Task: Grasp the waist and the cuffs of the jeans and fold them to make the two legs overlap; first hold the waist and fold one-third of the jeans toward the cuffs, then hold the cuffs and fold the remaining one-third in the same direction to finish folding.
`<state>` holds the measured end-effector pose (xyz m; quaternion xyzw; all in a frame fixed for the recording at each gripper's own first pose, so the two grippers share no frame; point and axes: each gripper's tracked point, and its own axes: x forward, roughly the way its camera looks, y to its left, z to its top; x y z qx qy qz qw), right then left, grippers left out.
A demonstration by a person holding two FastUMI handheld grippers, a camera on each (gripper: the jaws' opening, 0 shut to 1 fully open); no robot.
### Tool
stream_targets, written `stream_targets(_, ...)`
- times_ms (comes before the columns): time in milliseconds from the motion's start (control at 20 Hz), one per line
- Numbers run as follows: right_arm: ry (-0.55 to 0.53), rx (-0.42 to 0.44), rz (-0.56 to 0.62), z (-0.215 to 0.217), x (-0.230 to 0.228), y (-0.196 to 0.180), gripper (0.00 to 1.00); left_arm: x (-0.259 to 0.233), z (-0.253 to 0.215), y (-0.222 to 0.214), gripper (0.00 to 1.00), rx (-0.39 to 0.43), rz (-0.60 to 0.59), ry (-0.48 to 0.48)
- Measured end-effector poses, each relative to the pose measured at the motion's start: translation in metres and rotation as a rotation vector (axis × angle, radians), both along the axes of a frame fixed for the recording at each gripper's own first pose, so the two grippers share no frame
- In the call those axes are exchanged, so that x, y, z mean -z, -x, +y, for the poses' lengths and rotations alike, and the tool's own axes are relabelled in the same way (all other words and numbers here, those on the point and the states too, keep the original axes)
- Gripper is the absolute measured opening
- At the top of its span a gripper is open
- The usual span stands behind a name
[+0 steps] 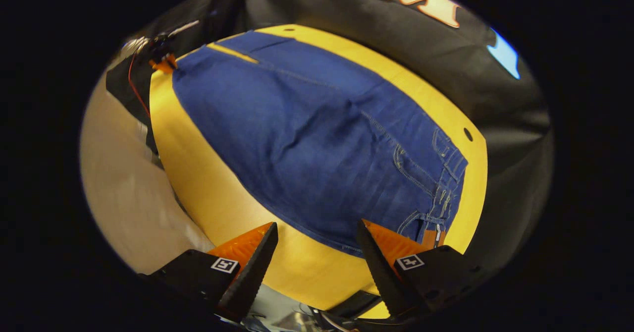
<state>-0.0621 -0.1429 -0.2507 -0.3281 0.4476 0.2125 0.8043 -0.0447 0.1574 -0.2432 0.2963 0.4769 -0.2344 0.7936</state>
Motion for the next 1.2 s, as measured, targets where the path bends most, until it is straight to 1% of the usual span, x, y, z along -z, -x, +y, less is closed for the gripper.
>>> stream_targets(100,0.039,-0.028,0.039,-0.010,0.008,-0.003,1.00,0.001,0.001,-0.001,0.00,0.002,0.001,-0.007)
stream_targets(350,0.053,-0.047,0.115,-0.019,0.021,-0.009,1.00,0.002,0.001,0.000,0.00,-0.003,0.017,-0.015)
stream_targets(450,0.040,-0.044,0.132,-0.018,0.024,-0.010,0.97,0.002,0.001,0.000,0.00,0.000,0.021,-0.021)
stream_targets(500,0.034,-0.053,0.143,-0.017,0.025,-0.010,0.99,0.002,0.001,0.000,0.00,0.002,0.022,-0.025)
stream_targets(550,0.027,-0.062,0.160,-0.016,0.026,-0.008,0.98,0.002,0.001,0.000,0.00,0.002,0.021,-0.027)
stream_targets(600,0.015,-0.068,0.185,-0.013,0.029,-0.005,0.96,0.002,0.001,0.000,0.00,0.000,0.022,-0.028)
stream_targets(650,0.016,-0.064,0.209,-0.013,0.030,-0.001,0.88,0.002,0.000,0.000,0.00,-0.002,0.022,-0.026)
stream_targets(700,0.005,-0.063,0.204,-0.011,0.027,-0.004,0.92,0.002,0.000,0.000,0.00,-0.007,0.024,-0.023)
stream_targets(750,0.009,-0.058,0.209,-0.013,0.029,-0.004,0.92,0.003,0.000,0.000,0.00,-0.012,0.026,-0.020)
stream_targets(800,0.003,-0.062,0.206,-0.012,0.029,-0.006,0.85,0.003,0.000,-0.001,0.00,-0.016,0.032,-0.018)
stream_targets(850,0.004,-0.059,0.205,-0.014,0.029,-0.005,0.91,0.002,0.000,0.000,0.00,-0.018,0.036,-0.016)
stream_targets(900,0.005,-0.057,0.206,-0.013,0.030,-0.006,0.92,0.002,0.000,0.000,0.00,-0.020,0.038,-0.016)
stream_targets(950,0.004,-0.052,0.199,-0.013,0.029,-0.006,0.87,0.002,-0.001,-0.001,0.00,-0.020,0.035,-0.016)
stream_targets(1000,-0.003,-0.054,0.188,-0.012,0.027,-0.010,0.90,0.002,-0.001,-0.001,0.00,-0.018,0.027,-0.020)
stream_targets(1050,-0.007,-0.051,0.180,-0.013,0.025,-0.017,0.67,0.001,0.000,-0.001,0.00,-0.020,0.019,-0.022)
stream_targets(1150,-0.014,-0.022,0.168,-0.014,0.024,-0.020,0.55,0.002,0.000,-0.002,0.00,-0.022,-0.002,-0.019)
stream_targets(1200,-0.012,0.004,0.165,-0.014,0.023,-0.024,0.56,0.002,-0.001,-0.003,0.00,-0.023,-0.010,-0.015)
